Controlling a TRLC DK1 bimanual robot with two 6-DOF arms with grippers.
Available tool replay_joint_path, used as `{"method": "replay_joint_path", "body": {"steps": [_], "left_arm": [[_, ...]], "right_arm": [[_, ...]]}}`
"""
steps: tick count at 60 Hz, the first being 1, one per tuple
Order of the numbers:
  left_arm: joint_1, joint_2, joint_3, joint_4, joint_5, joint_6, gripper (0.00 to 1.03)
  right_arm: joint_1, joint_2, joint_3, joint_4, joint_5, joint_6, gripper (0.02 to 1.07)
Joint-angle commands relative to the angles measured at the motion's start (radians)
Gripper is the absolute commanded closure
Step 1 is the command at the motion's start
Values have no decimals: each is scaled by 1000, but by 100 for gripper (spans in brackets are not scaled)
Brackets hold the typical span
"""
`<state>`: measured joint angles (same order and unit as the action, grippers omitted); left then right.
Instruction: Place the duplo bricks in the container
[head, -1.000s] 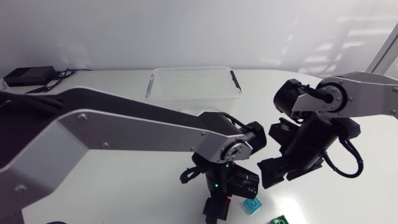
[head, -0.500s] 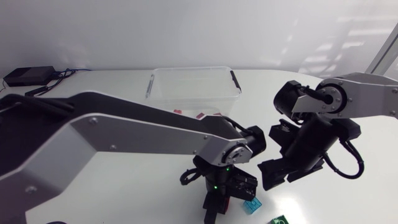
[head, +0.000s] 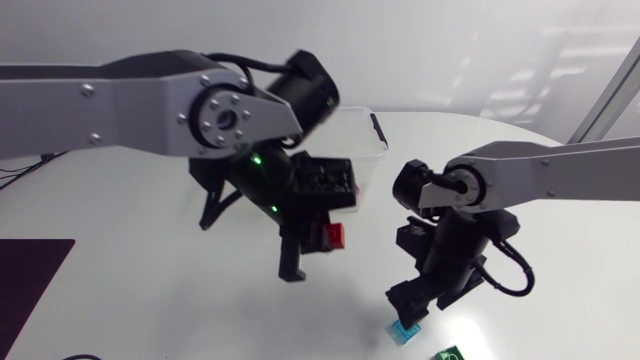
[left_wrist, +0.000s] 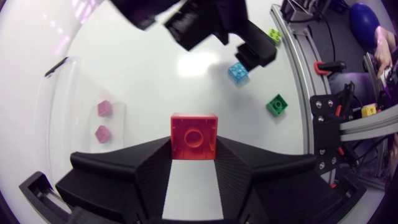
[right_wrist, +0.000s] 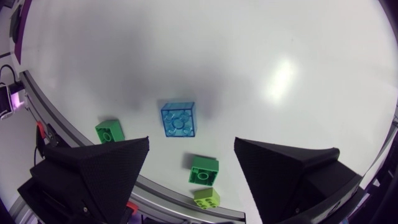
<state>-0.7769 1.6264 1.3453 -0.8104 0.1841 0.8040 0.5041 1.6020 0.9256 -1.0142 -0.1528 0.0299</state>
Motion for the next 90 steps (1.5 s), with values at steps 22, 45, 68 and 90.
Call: {"method": "replay_joint_path", "body": {"steps": [22,45,68,90], "left_arm": [[275,32,49,332,45,-203,80],[327,173,61,510,-20,-292,44],[312,62,-23,565,-21,-308,5],[311,-180,-126,560,-21,-322,5]], "right_arm": [[113,179,71,23,64,82,16],[139,184,61,49,93,81,58],[123,55,39,5,122,73,80],[42,-82,285,-113,110,64,80]]}}
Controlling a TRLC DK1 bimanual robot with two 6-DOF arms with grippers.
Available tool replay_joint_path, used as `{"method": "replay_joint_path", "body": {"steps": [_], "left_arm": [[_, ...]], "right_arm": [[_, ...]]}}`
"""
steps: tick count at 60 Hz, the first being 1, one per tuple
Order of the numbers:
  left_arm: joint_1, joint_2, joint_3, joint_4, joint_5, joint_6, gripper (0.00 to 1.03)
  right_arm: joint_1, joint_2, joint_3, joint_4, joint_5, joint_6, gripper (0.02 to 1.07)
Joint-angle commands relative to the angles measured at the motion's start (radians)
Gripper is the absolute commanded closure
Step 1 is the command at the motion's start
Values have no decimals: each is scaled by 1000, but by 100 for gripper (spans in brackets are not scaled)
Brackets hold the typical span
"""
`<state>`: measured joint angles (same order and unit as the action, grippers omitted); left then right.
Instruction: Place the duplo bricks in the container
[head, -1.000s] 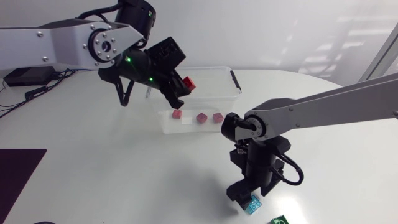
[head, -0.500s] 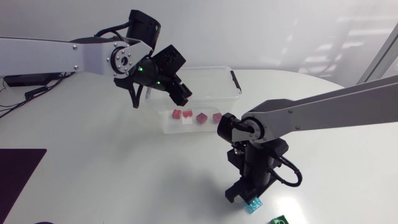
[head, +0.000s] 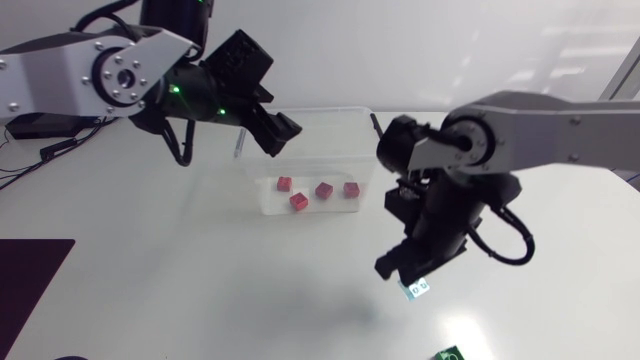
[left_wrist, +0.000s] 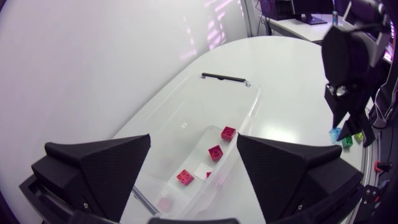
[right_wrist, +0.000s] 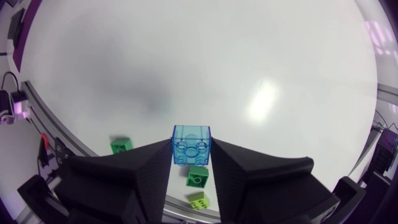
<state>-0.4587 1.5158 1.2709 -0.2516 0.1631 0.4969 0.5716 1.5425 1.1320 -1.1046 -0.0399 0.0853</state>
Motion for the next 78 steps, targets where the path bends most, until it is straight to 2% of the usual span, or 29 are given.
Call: {"method": "replay_joint_path", "body": {"steps": [1,9,27,44,53,55,63,70,78], "left_arm": [[-8,-82,-58,2,0,-15,5],[-35,-189,-114,-21,0,-8,5],[-189,-327,-312,-173,23,166,5],[-290,-371,-470,-190,27,233,5],[-351,-332,-528,-156,27,249,5],[-363,-319,-535,-150,27,253,5],[-434,-250,-542,-126,26,259,5],[-480,-181,-525,-110,9,282,5],[-529,-108,-482,-114,-22,318,5]], "right_arm": [[-32,-22,91,-24,-5,8,80],[-55,-12,210,8,-12,30,80],[-102,97,426,146,8,90,80],[-142,255,592,247,37,116,80],[-130,352,687,273,46,119,79],[-128,375,709,272,46,120,74],[-127,423,759,256,51,143,17],[-144,355,712,235,54,136,9],[-207,160,485,284,-12,87,9]]}}
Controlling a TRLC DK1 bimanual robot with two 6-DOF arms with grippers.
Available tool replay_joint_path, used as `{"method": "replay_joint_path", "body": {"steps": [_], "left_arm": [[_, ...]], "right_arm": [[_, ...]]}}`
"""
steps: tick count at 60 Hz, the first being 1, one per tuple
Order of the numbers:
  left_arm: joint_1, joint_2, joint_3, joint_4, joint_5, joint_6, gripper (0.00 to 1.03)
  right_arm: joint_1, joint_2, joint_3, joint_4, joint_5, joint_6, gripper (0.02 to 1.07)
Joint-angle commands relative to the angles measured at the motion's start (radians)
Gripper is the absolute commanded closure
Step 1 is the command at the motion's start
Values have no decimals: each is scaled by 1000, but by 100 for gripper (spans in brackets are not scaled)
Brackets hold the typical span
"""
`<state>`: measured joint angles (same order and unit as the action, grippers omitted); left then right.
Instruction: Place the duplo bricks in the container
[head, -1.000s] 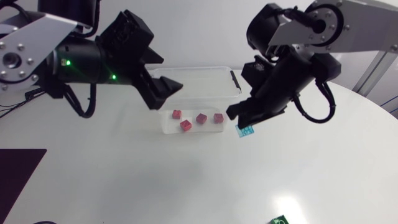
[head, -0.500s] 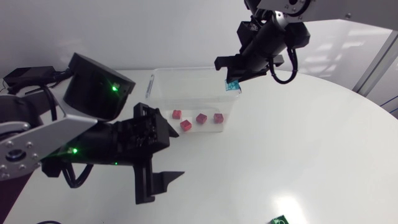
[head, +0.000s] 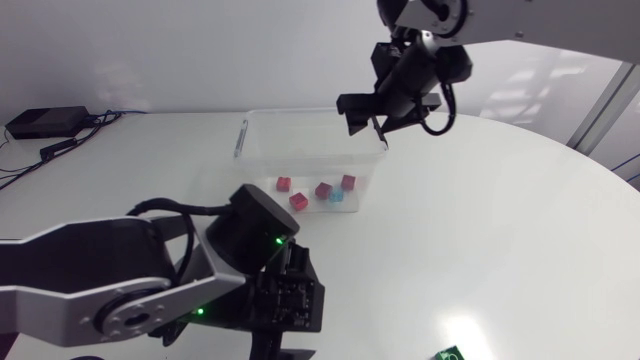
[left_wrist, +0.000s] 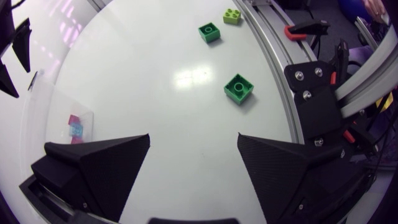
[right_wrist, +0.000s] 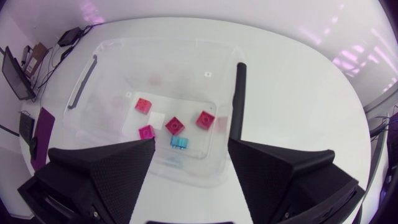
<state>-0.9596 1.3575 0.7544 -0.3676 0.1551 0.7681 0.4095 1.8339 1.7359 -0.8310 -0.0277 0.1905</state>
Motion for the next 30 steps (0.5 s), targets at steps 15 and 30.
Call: {"method": "replay_joint_path", "body": {"steps": [15,30], "left_arm": [[-116,193,126,-19,-40,96,5],[-202,342,249,-105,-69,149,6]], "right_arm": [[-110,-395,-487,55,-103,-83,9],[-129,-547,-670,58,-143,-103,9]]}}
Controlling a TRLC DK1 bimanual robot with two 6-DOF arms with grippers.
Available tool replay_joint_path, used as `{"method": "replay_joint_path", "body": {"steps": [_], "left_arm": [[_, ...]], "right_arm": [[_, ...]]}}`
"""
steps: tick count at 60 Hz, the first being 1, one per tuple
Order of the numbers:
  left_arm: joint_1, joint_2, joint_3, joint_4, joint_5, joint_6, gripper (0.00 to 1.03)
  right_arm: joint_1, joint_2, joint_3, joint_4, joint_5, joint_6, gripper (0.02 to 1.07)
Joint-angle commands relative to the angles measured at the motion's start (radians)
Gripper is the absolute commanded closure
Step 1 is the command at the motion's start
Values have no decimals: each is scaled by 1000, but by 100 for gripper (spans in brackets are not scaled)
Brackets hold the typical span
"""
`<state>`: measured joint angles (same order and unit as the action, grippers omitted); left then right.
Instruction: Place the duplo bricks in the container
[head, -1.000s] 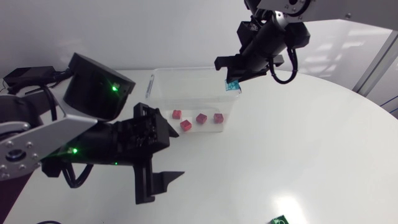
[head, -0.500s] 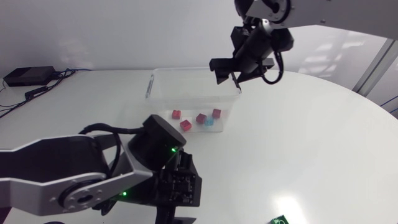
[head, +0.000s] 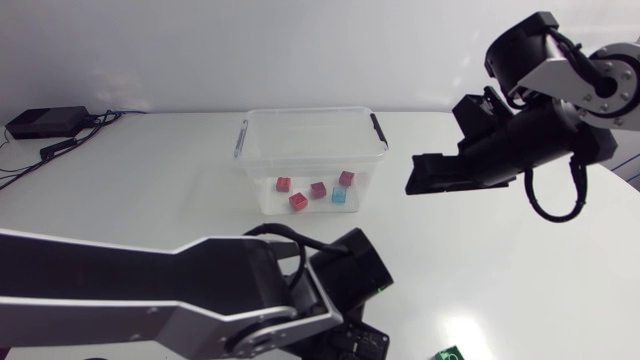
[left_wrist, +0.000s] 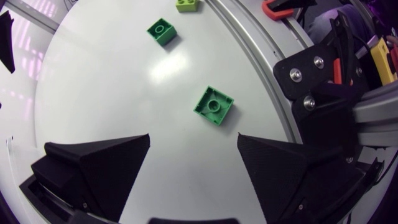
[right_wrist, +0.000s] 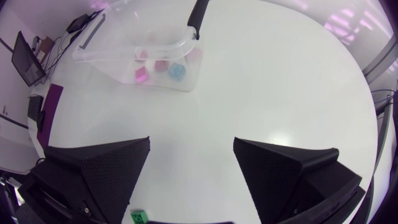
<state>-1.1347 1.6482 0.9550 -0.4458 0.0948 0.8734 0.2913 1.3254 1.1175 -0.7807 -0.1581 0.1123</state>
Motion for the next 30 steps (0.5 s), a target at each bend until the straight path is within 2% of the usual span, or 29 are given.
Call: {"method": "replay_joint_path", "body": {"steps": [1,11,30], "left_arm": [[-31,58,53,-31,-12,47,6],[-62,121,106,-65,-18,70,6],[-76,200,176,-106,-20,101,10]], "right_arm": [[-12,-45,-61,8,-15,-28,9],[-63,-72,-131,8,-58,-40,9],[-98,-57,-243,-35,-60,-40,9]]}}
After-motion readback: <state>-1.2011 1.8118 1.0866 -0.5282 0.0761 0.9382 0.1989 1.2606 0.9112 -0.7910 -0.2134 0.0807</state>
